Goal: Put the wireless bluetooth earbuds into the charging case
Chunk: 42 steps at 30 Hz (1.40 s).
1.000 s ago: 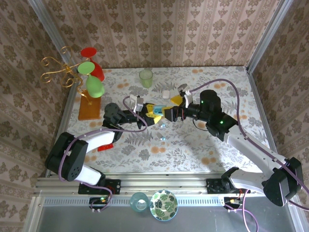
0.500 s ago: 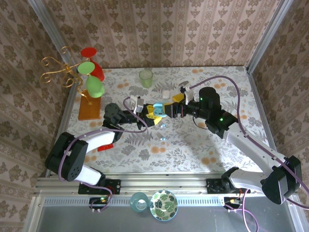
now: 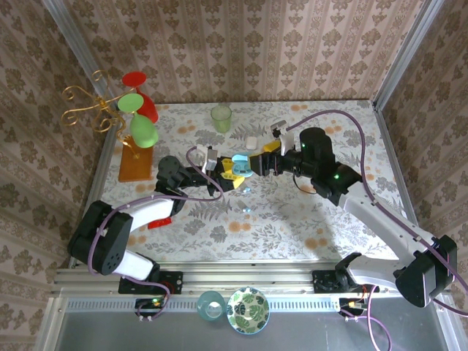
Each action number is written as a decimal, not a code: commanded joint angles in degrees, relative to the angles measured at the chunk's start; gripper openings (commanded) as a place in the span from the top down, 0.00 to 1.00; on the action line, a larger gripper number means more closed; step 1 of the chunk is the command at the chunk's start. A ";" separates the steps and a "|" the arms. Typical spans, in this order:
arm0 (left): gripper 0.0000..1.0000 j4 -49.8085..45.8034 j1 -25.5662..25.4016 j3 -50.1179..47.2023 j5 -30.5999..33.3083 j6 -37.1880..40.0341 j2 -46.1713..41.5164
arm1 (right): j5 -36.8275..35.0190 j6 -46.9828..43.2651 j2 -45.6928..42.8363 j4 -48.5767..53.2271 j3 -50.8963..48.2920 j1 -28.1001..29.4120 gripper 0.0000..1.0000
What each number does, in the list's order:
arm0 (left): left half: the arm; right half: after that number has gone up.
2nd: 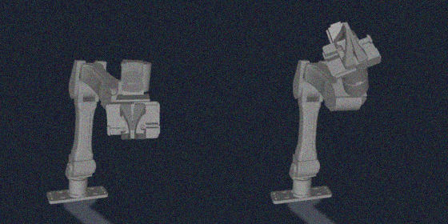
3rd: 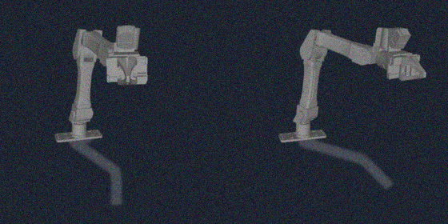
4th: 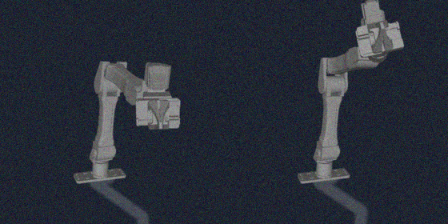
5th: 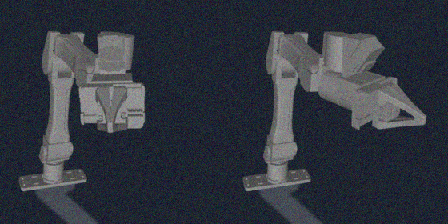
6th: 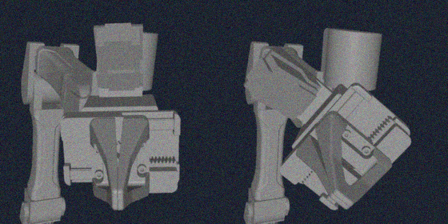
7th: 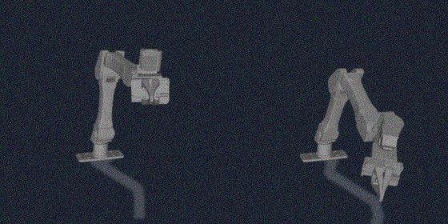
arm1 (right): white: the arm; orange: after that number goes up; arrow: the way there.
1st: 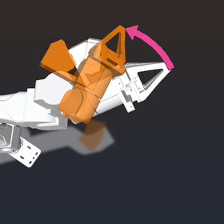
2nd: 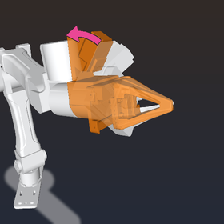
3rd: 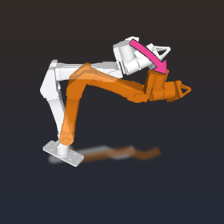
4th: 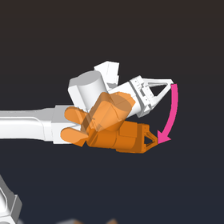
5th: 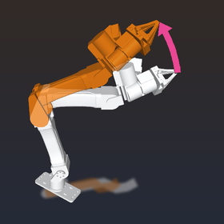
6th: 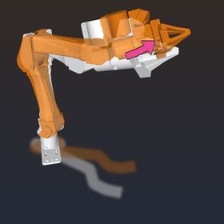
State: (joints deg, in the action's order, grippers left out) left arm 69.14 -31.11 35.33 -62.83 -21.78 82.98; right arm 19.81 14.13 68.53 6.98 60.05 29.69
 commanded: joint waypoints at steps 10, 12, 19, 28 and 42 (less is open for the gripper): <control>0.80 2.47 0.77 -0.88 1.35 3.32 -1.54 | 4.57 2.24 -3.58 -3.78 0.13 0.28 0.20; 0.79 3.05 0.96 -0.88 1.78 3.13 -1.37 | 5.46 2.74 -4.70 -4.72 -0.61 0.28 0.20; 0.79 3.54 1.16 -0.54 1.94 2.00 -1.07 | 5.75 1.68 -6.05 -5.09 -2.16 0.28 0.20; 0.80 3.58 0.79 0.26 -1.23 -1.04 -0.73 | 8.23 -8.68 -4.52 -5.45 -2.63 2.48 0.32; 0.80 3.46 -0.63 0.97 -3.53 -2.44 -0.29 | 13.00 -15.86 1.43 -3.30 0.48 2.51 0.86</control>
State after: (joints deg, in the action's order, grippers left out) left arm 69.95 -31.48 34.92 -64.86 -23.40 82.89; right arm 30.37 0.21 69.93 3.33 58.33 31.83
